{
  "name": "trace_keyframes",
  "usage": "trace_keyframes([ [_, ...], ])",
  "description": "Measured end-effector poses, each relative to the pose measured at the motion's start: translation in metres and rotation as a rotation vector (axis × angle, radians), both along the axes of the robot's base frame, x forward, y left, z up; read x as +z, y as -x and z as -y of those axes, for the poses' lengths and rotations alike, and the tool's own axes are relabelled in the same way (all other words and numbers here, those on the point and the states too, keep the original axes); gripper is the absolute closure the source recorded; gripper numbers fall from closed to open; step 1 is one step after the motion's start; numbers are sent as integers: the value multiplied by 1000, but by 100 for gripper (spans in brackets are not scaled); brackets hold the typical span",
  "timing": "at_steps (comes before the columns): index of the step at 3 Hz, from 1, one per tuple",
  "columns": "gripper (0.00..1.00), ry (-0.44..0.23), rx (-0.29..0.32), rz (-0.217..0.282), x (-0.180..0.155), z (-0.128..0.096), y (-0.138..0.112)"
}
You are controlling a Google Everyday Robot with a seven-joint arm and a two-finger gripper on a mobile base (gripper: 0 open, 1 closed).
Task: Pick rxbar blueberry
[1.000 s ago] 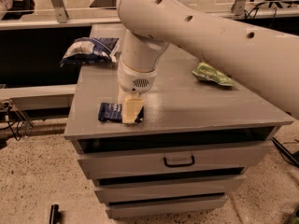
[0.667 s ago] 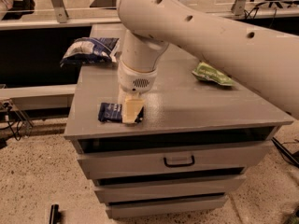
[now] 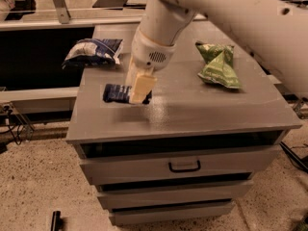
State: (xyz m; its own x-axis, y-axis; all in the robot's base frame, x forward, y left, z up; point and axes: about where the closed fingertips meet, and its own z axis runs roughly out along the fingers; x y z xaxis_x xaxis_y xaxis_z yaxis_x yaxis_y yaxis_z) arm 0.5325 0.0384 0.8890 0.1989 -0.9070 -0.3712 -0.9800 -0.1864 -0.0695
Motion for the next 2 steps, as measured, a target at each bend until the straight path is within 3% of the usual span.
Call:
trace_keyframes([
  [1, 100, -49, -30, 18, 40, 17, -17],
  [2, 100, -67, -38, 40, 52, 17, -23],
])
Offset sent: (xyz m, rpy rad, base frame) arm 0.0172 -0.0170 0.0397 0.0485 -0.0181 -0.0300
